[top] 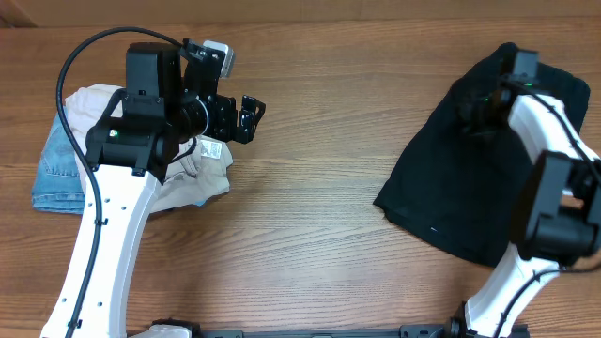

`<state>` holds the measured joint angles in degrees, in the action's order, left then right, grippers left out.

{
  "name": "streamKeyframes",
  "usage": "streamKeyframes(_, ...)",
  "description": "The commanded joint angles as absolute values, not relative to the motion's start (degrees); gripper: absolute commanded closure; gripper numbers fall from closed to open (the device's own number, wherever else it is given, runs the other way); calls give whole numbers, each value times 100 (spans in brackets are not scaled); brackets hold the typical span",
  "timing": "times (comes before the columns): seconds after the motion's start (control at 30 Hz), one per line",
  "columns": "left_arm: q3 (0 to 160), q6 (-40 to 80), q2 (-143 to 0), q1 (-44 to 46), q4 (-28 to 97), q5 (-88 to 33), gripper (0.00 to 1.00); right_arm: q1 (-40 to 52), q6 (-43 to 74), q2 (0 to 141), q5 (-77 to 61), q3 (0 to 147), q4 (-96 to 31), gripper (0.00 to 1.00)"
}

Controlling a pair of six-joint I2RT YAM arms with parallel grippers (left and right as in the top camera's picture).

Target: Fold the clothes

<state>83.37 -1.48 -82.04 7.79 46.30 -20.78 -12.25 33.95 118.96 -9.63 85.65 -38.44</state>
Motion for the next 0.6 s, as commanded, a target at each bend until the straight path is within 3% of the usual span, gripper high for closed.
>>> streamKeyframes(0.0, 8493, -217, -8206, 794, 4641, -2043, 0, -1087, 3706, 12304, -814, 8578, -3680, 96)
streamKeyframes(0.27, 8493, -217, -8206, 794, 4764, -2058, 0, 45, 3100, 12658, -1031, 8578, -3787, 96)
streamKeyframes(0.5, 8493, -220, -8204, 794, 4840, -2056, 0, 1313, 130, 12571, -987, 8700, -5328, 96)
streamKeyframes(0.57, 8493, -220, -8204, 794, 4790, -2056, 0, 1551, -91, 12547, -587, 8700, -5557, 96)
